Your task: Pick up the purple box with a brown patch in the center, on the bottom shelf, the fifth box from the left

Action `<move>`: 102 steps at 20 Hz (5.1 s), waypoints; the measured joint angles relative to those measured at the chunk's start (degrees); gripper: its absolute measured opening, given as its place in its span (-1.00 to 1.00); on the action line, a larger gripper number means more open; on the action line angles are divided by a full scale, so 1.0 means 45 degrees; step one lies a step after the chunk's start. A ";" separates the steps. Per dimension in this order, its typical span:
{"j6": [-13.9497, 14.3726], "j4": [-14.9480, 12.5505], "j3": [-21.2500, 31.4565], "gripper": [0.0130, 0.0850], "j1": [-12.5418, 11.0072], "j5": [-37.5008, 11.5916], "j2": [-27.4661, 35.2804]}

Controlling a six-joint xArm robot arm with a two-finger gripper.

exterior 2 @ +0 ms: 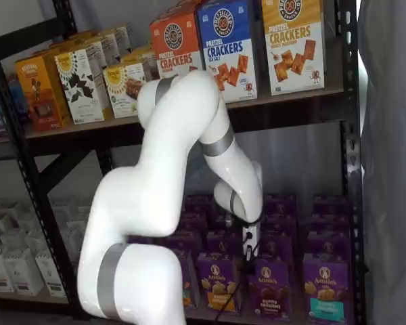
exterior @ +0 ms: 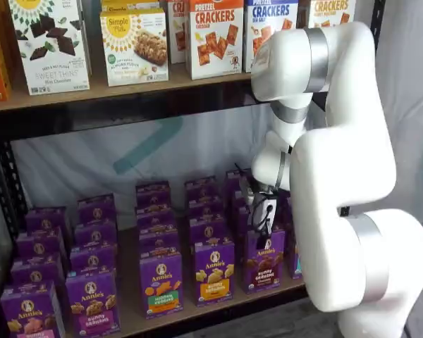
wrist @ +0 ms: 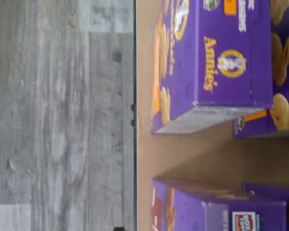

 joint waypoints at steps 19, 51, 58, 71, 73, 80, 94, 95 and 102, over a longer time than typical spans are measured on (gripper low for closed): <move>0.3431 -0.4165 -0.2099 1.00 -0.0445 0.1182 0.1603; 0.3779 -0.4520 -0.1739 0.33 -0.0381 -0.0113 0.1896; 0.3763 -0.4453 -0.1701 -0.11 -0.0337 -0.0097 0.1852; 0.3789 -0.4488 -0.1572 -0.33 -0.0340 -0.0140 0.1786; 0.3791 -0.4492 -0.1533 -0.44 -0.0340 -0.0157 0.1768; 0.3589 -0.4264 -0.0902 -0.44 -0.0330 0.0023 0.1280; 0.3148 -0.3418 0.4582 -0.44 0.0123 -0.1845 -0.2329; 0.3222 -0.3485 0.5009 -0.44 0.0137 -0.1989 -0.2668; 0.3714 -0.3880 0.7161 -0.44 0.0246 -0.2035 -0.4631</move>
